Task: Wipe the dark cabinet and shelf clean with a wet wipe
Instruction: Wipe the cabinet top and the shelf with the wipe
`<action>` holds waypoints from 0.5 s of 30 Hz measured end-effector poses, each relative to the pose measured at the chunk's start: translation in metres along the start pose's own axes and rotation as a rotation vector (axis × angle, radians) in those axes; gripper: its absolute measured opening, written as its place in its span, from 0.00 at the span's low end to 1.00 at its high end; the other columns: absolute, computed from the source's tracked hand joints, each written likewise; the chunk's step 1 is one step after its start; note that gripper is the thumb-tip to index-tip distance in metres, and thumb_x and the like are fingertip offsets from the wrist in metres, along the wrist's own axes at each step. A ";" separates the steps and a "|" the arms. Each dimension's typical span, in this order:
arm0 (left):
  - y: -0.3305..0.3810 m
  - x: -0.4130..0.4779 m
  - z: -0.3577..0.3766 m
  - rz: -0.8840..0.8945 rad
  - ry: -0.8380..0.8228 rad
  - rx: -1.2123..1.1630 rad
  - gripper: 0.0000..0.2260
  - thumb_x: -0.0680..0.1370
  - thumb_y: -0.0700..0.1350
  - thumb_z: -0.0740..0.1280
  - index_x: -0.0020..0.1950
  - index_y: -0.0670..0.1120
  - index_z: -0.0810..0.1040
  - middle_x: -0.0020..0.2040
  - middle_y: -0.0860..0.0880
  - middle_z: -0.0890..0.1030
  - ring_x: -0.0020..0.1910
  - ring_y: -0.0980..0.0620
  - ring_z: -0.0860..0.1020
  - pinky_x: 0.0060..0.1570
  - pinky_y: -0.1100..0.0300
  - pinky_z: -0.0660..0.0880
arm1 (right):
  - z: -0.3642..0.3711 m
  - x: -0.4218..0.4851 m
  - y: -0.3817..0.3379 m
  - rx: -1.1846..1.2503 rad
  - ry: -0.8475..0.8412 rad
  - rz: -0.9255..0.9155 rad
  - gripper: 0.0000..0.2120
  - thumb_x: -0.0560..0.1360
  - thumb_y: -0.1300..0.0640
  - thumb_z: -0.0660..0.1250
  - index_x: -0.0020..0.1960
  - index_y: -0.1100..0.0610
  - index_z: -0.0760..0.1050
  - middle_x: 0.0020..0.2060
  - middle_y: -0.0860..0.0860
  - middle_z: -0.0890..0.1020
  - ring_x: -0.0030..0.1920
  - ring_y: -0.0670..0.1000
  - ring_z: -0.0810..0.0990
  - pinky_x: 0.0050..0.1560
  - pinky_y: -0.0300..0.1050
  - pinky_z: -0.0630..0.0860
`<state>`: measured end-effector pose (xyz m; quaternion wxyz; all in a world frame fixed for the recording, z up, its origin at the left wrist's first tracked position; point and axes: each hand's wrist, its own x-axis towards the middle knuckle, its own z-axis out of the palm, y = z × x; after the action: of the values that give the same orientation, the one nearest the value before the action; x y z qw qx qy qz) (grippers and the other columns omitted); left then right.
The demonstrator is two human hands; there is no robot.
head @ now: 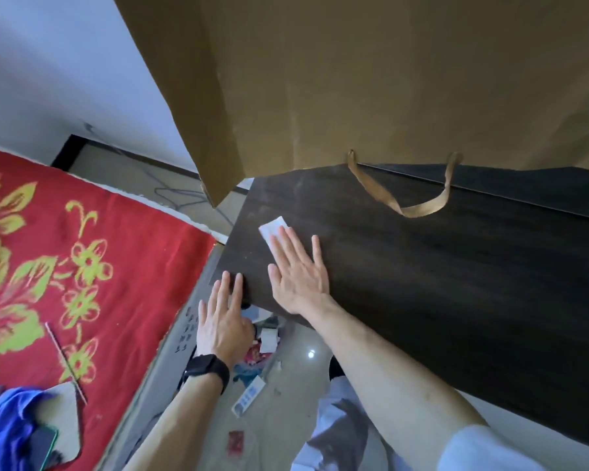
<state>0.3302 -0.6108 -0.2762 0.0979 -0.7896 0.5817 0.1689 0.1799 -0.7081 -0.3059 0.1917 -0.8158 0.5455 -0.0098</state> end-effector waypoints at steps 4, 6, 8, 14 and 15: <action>0.031 -0.008 -0.003 0.117 -0.030 -0.010 0.38 0.76 0.43 0.62 0.81 0.55 0.47 0.82 0.49 0.46 0.80 0.46 0.47 0.77 0.45 0.49 | -0.013 -0.050 0.071 0.099 0.078 0.475 0.29 0.82 0.42 0.36 0.80 0.50 0.38 0.80 0.47 0.40 0.79 0.47 0.36 0.76 0.62 0.34; 0.045 -0.014 -0.003 0.105 -0.035 -0.039 0.37 0.76 0.44 0.61 0.81 0.55 0.46 0.82 0.49 0.46 0.80 0.45 0.47 0.76 0.46 0.49 | -0.016 -0.092 0.110 0.098 0.112 0.667 0.30 0.82 0.42 0.37 0.81 0.50 0.41 0.81 0.49 0.44 0.80 0.48 0.39 0.77 0.65 0.38; 0.050 -0.017 -0.004 0.085 -0.037 -0.067 0.36 0.76 0.43 0.60 0.81 0.56 0.46 0.82 0.50 0.46 0.80 0.46 0.46 0.76 0.46 0.49 | -0.017 -0.129 0.137 0.112 0.167 0.786 0.31 0.81 0.42 0.40 0.81 0.51 0.43 0.81 0.51 0.46 0.80 0.49 0.42 0.76 0.68 0.44; 0.017 -0.016 -0.003 -0.029 -0.022 -0.142 0.37 0.76 0.44 0.61 0.82 0.49 0.46 0.82 0.49 0.45 0.80 0.49 0.45 0.77 0.45 0.47 | 0.000 -0.138 0.089 0.059 0.159 0.549 0.33 0.82 0.41 0.45 0.81 0.58 0.47 0.81 0.55 0.50 0.80 0.53 0.45 0.77 0.65 0.46; 0.009 -0.017 -0.001 -0.069 -0.019 -0.150 0.38 0.76 0.44 0.62 0.82 0.49 0.46 0.82 0.49 0.44 0.80 0.49 0.44 0.77 0.45 0.46 | 0.010 -0.135 0.068 0.020 0.139 0.386 0.33 0.82 0.42 0.47 0.81 0.59 0.49 0.81 0.55 0.51 0.80 0.53 0.46 0.77 0.64 0.45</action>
<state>0.3177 -0.5987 -0.2685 0.0497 -0.8127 0.5388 0.2162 0.0670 -0.6071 -0.3107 0.1602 -0.6916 0.7034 -0.0344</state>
